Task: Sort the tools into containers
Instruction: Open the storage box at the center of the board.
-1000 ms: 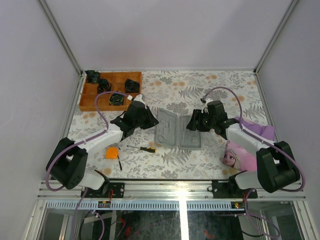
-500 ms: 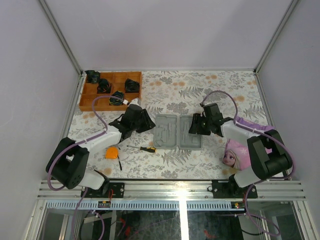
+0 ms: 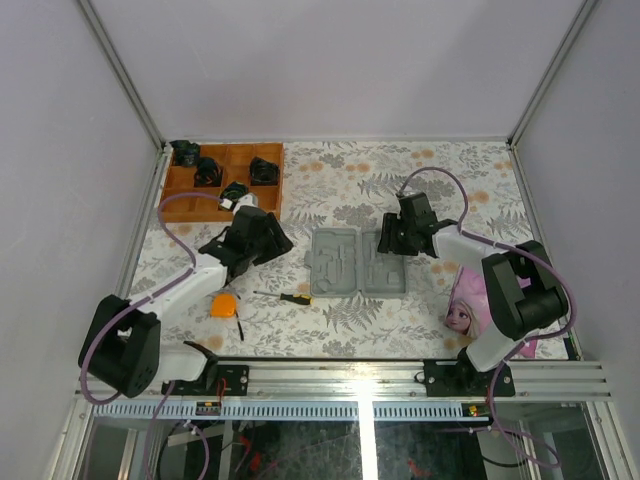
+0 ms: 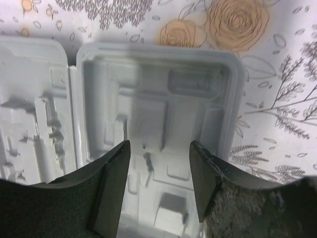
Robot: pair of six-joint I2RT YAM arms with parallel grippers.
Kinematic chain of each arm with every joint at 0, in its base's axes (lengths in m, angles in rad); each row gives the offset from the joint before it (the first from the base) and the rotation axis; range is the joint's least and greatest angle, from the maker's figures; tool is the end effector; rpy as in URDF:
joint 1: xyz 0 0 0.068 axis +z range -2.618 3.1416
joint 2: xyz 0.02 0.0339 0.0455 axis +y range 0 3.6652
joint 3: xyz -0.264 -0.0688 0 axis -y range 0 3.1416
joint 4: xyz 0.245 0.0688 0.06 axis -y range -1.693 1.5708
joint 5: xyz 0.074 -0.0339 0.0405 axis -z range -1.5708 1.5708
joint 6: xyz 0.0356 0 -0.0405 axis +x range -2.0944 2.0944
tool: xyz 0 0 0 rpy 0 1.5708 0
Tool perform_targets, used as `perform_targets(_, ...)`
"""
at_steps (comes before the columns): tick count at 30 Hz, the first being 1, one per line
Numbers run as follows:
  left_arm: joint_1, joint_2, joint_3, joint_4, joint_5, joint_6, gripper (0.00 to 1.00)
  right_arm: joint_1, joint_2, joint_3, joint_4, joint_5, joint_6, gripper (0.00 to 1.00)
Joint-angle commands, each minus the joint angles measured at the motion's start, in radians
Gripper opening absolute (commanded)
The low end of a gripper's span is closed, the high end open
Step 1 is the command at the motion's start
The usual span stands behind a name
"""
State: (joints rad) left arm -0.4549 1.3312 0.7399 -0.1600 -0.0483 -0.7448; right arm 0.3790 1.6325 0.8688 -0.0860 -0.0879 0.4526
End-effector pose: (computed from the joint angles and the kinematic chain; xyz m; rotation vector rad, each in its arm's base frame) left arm 0.2471 -0.1190 0.2084 -0.3693 2.3566 -0.5373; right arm 0.3026 0.1239 0.1687 0.0500 2.4741 0.4763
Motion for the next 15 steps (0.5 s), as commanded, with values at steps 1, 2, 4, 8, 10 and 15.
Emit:
perform_targets(1, 0.037, -0.081, -0.02, -0.093, -0.069, -0.003, 0.57, 0.001, 0.026, 0.074, -0.022, 0.081, -0.04, 0.58)
perform_targets(2, 0.046, -0.098, -0.022, -0.11, -0.076, -0.005, 0.57, 0.001, 0.025, 0.083, -0.025, 0.089, -0.044, 0.58)
perform_targets(4, 0.065, -0.131, -0.029, -0.136, -0.081, -0.005, 0.58, 0.0, 0.025, 0.097, -0.027, 0.104, -0.05, 0.58)
perform_targets(8, 0.097, -0.185, -0.029, -0.191, -0.089, -0.008, 0.61, -0.002, -0.032, 0.099, -0.019, 0.114, -0.066, 0.58)
perform_targets(10, 0.109, -0.208, -0.033, -0.203, -0.083, -0.009, 0.62, -0.001, -0.079, 0.083, -0.007, 0.103, -0.084, 0.59)
perform_targets(15, 0.133, -0.241, -0.037, -0.225, -0.063, -0.003, 0.64, -0.001, -0.21, 0.036, -0.005, 0.068, -0.119, 0.61)
